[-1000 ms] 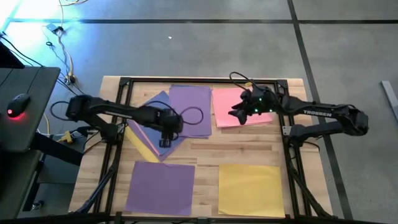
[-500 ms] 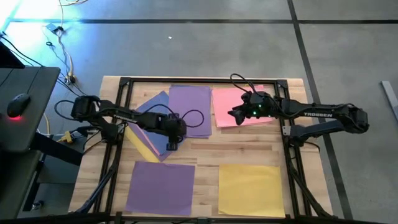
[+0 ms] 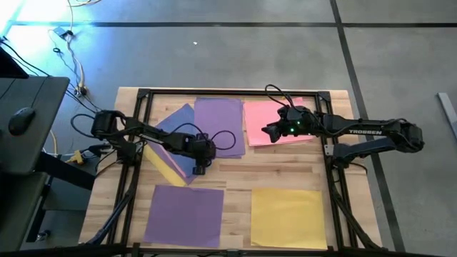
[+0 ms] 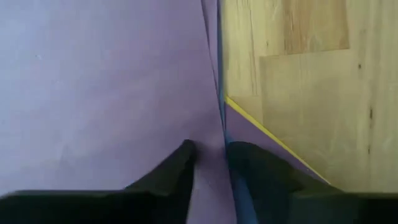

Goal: Organize paper
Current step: Stack the purple paper on the bottom left of the table

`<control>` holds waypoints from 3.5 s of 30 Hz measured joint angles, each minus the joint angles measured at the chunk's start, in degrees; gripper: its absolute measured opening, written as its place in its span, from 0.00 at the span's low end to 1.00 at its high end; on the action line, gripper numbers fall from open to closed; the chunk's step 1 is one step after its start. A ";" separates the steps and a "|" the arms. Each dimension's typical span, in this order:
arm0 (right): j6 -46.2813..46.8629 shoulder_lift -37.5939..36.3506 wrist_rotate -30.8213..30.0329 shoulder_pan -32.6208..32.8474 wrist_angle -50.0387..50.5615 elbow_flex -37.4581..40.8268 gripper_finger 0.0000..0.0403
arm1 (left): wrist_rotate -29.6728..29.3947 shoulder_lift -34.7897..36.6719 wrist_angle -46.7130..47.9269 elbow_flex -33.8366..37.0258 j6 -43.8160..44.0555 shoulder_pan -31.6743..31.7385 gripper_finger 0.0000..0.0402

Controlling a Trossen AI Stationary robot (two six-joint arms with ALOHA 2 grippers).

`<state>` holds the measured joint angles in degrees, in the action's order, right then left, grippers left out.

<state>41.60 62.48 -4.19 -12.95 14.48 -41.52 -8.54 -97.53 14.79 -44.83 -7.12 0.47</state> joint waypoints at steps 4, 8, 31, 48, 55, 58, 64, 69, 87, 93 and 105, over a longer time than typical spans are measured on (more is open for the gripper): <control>0.38 0.02 -0.09 0.00 0.00 0.02 0.42 | 0.18 0.79 1.90 -1.52 -0.03 0.01 0.02; 0.43 0.02 -0.28 0.00 0.02 0.02 0.42 | 0.08 1.72 5.19 -3.37 -0.48 0.07 0.01; -1.31 0.02 -0.20 0.00 0.81 0.02 0.42 | 1.13 3.41 4.84 -6.21 2.08 0.66 0.26; -0.46 0.04 1.25 0.00 2.99 0.02 0.42 | 0.71 -4.44 0.39 -4.77 4.15 -0.47 0.37; -0.46 0.04 0.99 0.00 3.01 0.02 0.42 | 1.99 -4.30 4.81 -6.65 4.03 -0.56 0.03; -0.48 0.04 0.98 0.00 3.02 0.02 0.42 | 2.16 -3.71 6.85 -8.67 3.57 -0.68 0.04; -2.87 0.12 1.47 -0.02 3.00 0.02 0.42 | 2.49 -2.58 12.03 -11.95 5.24 -0.42 0.01; -8.50 1.90 6.15 0.26 2.85 0.02 0.42 | 2.98 -2.58 13.09 -12.05 5.56 -0.42 0.04; -6.91 9.92 6.78 5.55 -2.33 0.02 0.42 | 5.82 -5.62 13.22 -12.69 2.58 -0.07 0.21; -6.95 9.92 6.18 5.62 -2.34 0.02 0.42 | 8.17 -5.31 16.00 -13.69 5.80 0.15 0.07; -7.10 9.90 5.92 5.62 -2.29 0.02 0.42 | 9.62 -2.63 22.10 -13.71 8.79 0.37 0.00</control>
<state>34.50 72.38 1.74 -7.33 12.19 -41.50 1.07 -100.16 36.89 -58.54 1.67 0.84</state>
